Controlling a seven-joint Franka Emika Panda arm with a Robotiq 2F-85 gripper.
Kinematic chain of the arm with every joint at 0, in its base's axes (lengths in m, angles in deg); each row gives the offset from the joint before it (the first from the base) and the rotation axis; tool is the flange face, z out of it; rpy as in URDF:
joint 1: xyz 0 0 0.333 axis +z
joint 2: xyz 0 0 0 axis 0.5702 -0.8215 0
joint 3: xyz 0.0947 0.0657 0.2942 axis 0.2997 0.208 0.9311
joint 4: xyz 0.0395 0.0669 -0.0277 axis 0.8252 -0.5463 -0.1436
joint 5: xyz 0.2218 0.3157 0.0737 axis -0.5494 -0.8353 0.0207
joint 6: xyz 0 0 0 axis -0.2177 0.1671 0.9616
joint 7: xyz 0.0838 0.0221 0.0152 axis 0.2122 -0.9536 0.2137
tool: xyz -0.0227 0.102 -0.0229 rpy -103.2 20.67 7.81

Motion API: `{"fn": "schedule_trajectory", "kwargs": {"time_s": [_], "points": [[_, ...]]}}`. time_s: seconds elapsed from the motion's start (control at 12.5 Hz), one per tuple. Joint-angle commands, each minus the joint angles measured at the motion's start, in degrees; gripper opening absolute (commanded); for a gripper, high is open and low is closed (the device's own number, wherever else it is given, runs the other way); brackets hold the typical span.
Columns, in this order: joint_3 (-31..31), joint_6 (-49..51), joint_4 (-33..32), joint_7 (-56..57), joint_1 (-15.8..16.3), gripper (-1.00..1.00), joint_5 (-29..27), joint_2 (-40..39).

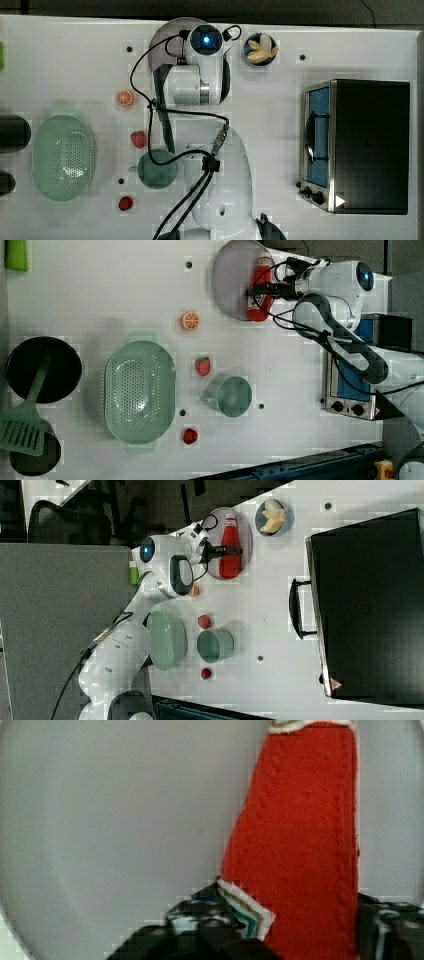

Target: Pick ketchup from plate and place it on table.

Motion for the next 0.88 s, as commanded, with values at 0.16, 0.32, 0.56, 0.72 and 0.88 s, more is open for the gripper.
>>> {"fn": "schedule_trajectory", "kwargs": {"time_s": [0.16,0.32,0.56,0.72,0.88], "points": [[0.23,0.32,1.28,1.64,-0.59,0.17,-0.35,3.95],[0.22,1.07,1.1,-0.34,-1.1,0.17,-1.74,7.63],[0.16,10.6,0.14,-1.07,-2.45,0.17,-3.27,15.74],[-0.02,19.61,-0.38,-1.08,-3.51,0.17,-3.27,21.69],[-0.94,28.13,-2.3,-1.33,-4.19,0.17,-3.27,27.73]]}}
